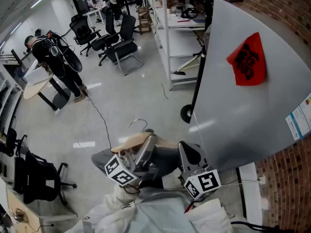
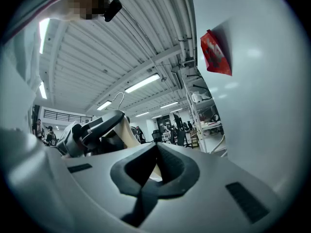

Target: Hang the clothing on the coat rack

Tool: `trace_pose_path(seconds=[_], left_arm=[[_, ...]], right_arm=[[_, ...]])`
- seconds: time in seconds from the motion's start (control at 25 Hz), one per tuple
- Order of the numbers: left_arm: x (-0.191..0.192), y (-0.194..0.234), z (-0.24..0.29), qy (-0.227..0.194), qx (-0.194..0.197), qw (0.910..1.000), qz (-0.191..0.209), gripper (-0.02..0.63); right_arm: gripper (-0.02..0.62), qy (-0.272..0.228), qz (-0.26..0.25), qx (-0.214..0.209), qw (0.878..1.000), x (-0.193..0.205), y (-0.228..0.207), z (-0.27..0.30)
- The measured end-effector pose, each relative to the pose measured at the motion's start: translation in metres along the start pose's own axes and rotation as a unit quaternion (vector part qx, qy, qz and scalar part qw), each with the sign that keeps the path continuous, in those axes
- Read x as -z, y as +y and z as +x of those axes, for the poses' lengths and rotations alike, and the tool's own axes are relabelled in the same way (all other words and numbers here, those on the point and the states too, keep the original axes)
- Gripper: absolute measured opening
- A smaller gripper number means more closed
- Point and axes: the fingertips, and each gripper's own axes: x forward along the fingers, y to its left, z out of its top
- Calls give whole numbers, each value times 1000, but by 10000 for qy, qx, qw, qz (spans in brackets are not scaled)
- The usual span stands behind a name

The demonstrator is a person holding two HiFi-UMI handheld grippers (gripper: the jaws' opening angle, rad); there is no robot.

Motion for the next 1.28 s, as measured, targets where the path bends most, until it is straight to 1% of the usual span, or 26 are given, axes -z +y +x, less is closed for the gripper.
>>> trace_pose_path(seconds=[0.24, 0.4, 0.52, 0.68, 0.88, 1.08, 1.2, 1.28], left_arm=[[-36, 59, 19, -38, 62, 9999, 105, 94], [-69, 107, 26, -72, 8, 10000, -9, 94], [-99, 149, 27, -127, -110, 9999, -39, 94], [-144, 205, 25, -245, -265, 9993, 94, 94], [-186, 263, 20, -352, -489, 9979, 256, 94], [-231, 305, 7, -491, -683, 9950, 538, 94], [-262, 323, -12, -684, -904, 9905, 778, 94], [-280, 333, -29, -822, -1105, 9862, 916, 94]], right_arm=[[25, -50, -23, 71, 10000, -6, -9, 73], [25, -127, -5, 9, 9999, -14, -3, 138], [25, -157, -74, -162, 9997, -22, 8, 198], [25, -251, -44, -396, 9989, -26, 23, 271], [25, -247, 12, -644, 9976, -22, 37, 346], [25, -365, 36, -936, 9949, -24, 62, 409], [25, -393, 80, -1291, 9908, -22, 88, 445], [25, -310, 61, -1579, 9870, -17, 109, 463]])
